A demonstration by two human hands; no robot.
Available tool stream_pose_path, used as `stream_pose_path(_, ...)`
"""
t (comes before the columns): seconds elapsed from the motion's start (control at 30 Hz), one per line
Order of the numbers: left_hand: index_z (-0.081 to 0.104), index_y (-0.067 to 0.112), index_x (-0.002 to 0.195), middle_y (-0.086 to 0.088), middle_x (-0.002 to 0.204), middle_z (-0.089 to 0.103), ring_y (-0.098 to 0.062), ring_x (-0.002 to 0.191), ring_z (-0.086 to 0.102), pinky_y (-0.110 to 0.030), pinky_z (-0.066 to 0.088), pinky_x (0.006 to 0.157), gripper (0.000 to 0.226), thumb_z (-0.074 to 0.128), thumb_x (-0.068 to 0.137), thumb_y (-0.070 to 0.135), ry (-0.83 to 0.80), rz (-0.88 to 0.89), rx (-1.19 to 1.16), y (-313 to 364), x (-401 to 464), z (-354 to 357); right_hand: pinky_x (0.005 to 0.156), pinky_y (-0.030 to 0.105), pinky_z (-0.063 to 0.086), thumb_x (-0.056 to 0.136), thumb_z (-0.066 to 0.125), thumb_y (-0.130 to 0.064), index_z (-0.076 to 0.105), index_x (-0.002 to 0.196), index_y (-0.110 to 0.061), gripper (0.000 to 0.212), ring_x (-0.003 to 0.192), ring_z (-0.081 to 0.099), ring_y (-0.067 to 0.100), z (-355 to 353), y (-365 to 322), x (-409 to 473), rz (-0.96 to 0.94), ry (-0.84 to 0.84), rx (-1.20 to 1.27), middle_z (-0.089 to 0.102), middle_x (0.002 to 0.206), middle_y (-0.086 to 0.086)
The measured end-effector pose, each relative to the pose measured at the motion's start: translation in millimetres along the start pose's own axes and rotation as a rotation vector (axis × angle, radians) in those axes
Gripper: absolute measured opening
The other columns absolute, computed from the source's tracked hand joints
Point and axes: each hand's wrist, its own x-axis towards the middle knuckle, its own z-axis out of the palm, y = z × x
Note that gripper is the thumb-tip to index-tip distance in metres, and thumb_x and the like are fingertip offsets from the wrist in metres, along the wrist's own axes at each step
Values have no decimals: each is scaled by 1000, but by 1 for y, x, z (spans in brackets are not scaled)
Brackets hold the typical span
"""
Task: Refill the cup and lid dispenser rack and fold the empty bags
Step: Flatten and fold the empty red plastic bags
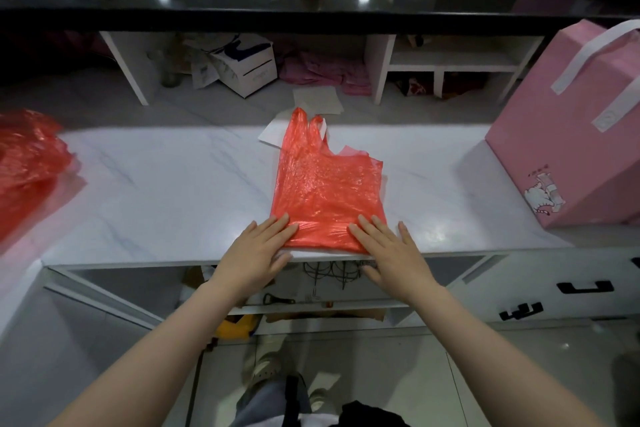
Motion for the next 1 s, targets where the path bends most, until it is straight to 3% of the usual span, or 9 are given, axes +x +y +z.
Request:
stream_pose_path(0.1,36,27,146,4,153,32,-18,142,31,-36,13,116,69,64,87,44,78,94,-48,-2,-10,-1,119,39,8,84,66,-11,43,143,-21,64,142,27,16,-6,7,-9,-10,149,280,33,152,-5)
stream_pose_path(0.2,55,22,134,0,136,56,-21,124,53,-41,37,109,62,79,77,24,172,74,-148,-3,-18,1,102,30,37,76,69,2,70,114,-16,41,114,53,19,-8,12,-17,64,309,460,62,118,-5)
stream_pose_path(0.33,66,29,116,10,109,66,-8,98,56,-21,43,85,29,66,88,20,238,-174,-414,2,-10,-5,79,11,33,85,62,-7,73,97,-16,19,93,48,9,-14,9,-7,206,369,547,59,90,-16)
stream_pose_path(0.5,62,27,109,16,90,64,0,80,59,-10,40,66,19,63,91,27,348,-431,-617,10,10,-10,68,29,32,92,59,-32,57,62,-21,32,78,47,19,-9,5,8,369,411,540,52,64,-9)
stream_pose_path(0.6,53,26,122,11,93,61,-7,82,60,-16,42,65,32,62,91,30,353,-490,-561,16,19,-7,67,31,34,88,64,-34,59,83,-24,12,84,46,16,-9,1,17,514,443,600,57,71,-5)
stream_pose_path(0.73,40,27,141,-3,114,48,-19,90,58,-34,49,75,52,59,93,25,363,-398,-294,17,16,-2,76,37,44,87,65,-33,50,118,-28,35,88,50,18,-9,-2,20,554,425,568,55,76,-6)
stream_pose_path(0.87,51,26,138,-21,142,43,-43,119,49,-53,42,95,62,68,81,7,327,-147,105,18,19,2,92,42,43,92,55,-38,49,130,-31,40,111,46,24,-8,-1,16,460,387,378,56,114,0)
stream_pose_path(0.93,43,28,143,-10,154,31,-35,140,30,-50,22,113,58,56,90,8,202,-70,117,16,22,1,105,45,34,95,44,-48,34,143,-38,51,131,30,24,-6,0,10,351,311,228,34,147,2)
stream_pose_path(1.0,28,32,149,1,159,21,-21,146,16,-41,8,118,58,40,97,10,89,-78,43,10,24,1,108,42,19,93,29,-61,13,149,-44,61,142,9,18,-2,2,1,202,146,30,5,161,-10)
